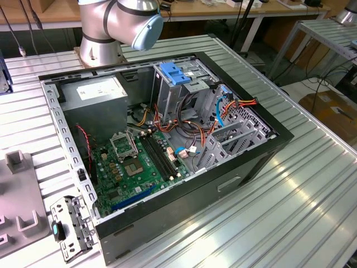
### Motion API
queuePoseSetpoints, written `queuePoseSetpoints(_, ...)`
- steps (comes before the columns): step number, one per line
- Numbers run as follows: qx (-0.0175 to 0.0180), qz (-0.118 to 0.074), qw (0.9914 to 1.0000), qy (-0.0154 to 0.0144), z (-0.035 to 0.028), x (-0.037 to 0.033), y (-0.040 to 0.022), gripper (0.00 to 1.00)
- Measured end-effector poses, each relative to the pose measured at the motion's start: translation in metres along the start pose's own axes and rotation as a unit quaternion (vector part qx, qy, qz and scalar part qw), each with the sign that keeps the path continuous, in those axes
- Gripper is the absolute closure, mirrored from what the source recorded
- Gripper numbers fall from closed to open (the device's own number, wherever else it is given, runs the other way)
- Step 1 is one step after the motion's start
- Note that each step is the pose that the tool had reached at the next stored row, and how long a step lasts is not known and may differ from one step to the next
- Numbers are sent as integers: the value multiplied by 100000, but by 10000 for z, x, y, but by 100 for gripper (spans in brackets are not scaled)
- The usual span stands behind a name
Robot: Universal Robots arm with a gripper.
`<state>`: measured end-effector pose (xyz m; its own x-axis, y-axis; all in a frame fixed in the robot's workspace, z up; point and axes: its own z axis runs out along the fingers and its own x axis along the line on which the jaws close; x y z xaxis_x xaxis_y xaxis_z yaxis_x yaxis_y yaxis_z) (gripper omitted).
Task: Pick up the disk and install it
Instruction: 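Pick up the disk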
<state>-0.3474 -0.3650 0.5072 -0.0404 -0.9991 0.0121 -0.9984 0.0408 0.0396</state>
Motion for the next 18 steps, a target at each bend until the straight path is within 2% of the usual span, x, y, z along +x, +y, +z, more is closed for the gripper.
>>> queuePoseSetpoints(14, -170, 0, 100000, 2, -5, -5, -125, 63)
queuePoseSetpoints(18, -180, 2, 100000, 5, -5, -5, -137, 63)
